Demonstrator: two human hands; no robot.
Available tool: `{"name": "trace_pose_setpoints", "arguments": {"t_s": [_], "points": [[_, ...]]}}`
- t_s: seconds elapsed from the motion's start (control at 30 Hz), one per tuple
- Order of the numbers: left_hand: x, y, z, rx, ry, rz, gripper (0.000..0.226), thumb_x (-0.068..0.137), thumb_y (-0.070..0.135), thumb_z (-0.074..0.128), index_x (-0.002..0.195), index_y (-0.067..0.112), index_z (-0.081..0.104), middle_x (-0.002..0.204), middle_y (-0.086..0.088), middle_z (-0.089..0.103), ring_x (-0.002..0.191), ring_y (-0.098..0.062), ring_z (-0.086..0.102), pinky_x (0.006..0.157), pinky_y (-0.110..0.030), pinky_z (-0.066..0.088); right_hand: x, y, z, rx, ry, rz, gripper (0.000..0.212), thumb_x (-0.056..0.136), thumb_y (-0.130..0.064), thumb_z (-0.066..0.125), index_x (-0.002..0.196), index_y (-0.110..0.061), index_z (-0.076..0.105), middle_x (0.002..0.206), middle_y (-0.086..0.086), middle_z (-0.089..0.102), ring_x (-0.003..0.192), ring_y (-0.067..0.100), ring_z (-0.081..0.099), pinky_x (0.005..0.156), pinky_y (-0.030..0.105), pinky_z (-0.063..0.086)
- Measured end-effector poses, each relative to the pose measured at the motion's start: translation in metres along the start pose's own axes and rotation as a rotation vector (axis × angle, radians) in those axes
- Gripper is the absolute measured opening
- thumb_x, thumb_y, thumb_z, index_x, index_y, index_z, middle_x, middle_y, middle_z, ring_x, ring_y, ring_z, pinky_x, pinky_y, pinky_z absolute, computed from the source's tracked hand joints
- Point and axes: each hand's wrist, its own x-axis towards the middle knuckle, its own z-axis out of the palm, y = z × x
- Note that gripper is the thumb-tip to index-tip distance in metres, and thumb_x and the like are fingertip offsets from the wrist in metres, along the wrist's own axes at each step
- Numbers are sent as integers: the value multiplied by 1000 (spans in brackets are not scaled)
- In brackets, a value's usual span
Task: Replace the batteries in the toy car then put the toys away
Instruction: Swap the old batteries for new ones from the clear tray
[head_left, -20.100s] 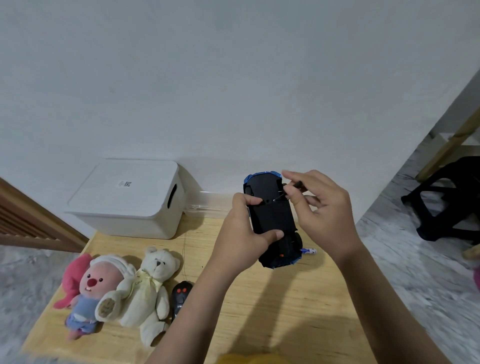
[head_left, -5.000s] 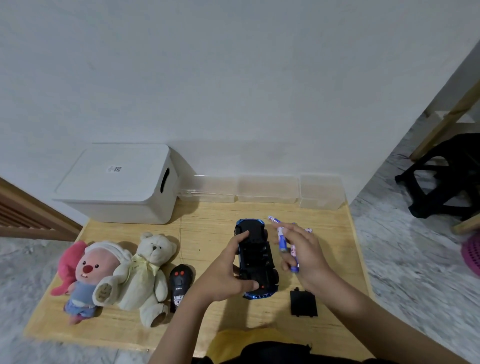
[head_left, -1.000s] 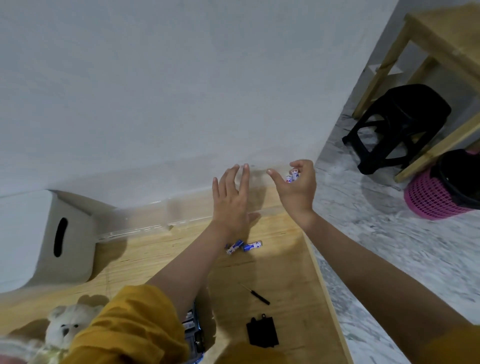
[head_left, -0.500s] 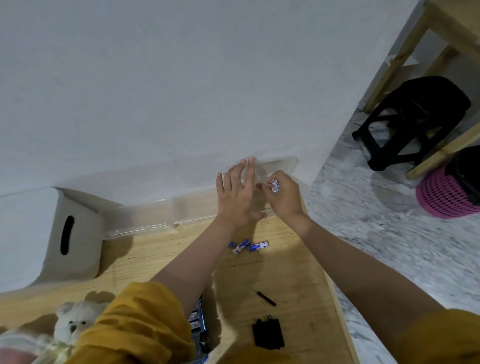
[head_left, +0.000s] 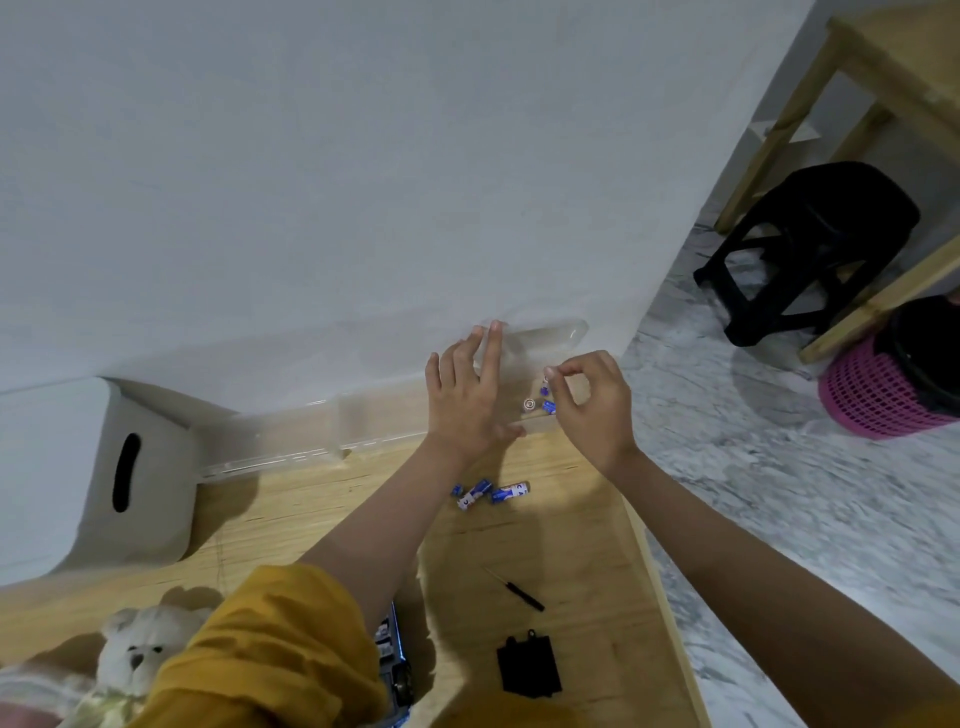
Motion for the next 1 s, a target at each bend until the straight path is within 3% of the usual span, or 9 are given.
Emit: {"name": "trace_pose_setpoints", "arguments": {"t_s": [0.13,0.23,0.33,0.53,0.63,0.9,1.0], "points": [[-3,1,4,-3,51,35,137,25,71,85,137,2,45,121,-25,59,103,-38,62,86,-53,50,7,-1,-17,-60,50,-47,3,88,-11,61,90,-8,62,92,8,59,90,19,55,84,11,37],[-5,1,8,-5,90,58,130,34,68,83,136,3,36,119,-25,59,104,-38,61,87,-53,50,14,-6,-22,-104,13,-106,13,91,-9,58,102,-7,63,106,9,60,102,16,52,92,7,32],[-9,4,10,-4,127,69,116,40,60,83,132,4,38,114,-22,60,101,-38,61,89,-52,48,16,-12,-21,-154,-74,-172,21,91,-7,57,111,-7,64,115,8,62,109,22,53,96,8,29],[-19,8,17,-48,158,93,71,47,32,84,109,9,58,108,-16,62,94,-35,62,91,-49,46,8,-12,-19,-218,-258,-183,23,89,-1,55,107,-7,68,97,5,67,101,26,54,87,16,36],[-24,8,20,-68,160,122,40,65,30,62,99,9,66,102,-12,66,89,-31,64,89,-47,48,0,-7,-19,-257,-362,-176,25,88,1,53,107,-7,67,99,6,65,101,25,54,82,21,42],[-23,10,23,-63,28,107,38,56,11,79,93,8,71,91,-7,69,82,-28,67,85,-43,54,-9,5,-17,-228,-440,-98,16,86,-10,64,101,-8,69,101,4,61,101,22,52,78,25,45],[-21,9,22,-68,-19,84,38,58,9,81,95,8,70,94,-9,68,86,-30,67,87,-45,53,-2,6,-19,-227,-519,-58,31,77,-27,76,103,-13,68,105,-1,59,105,15,47,81,23,42]]}}
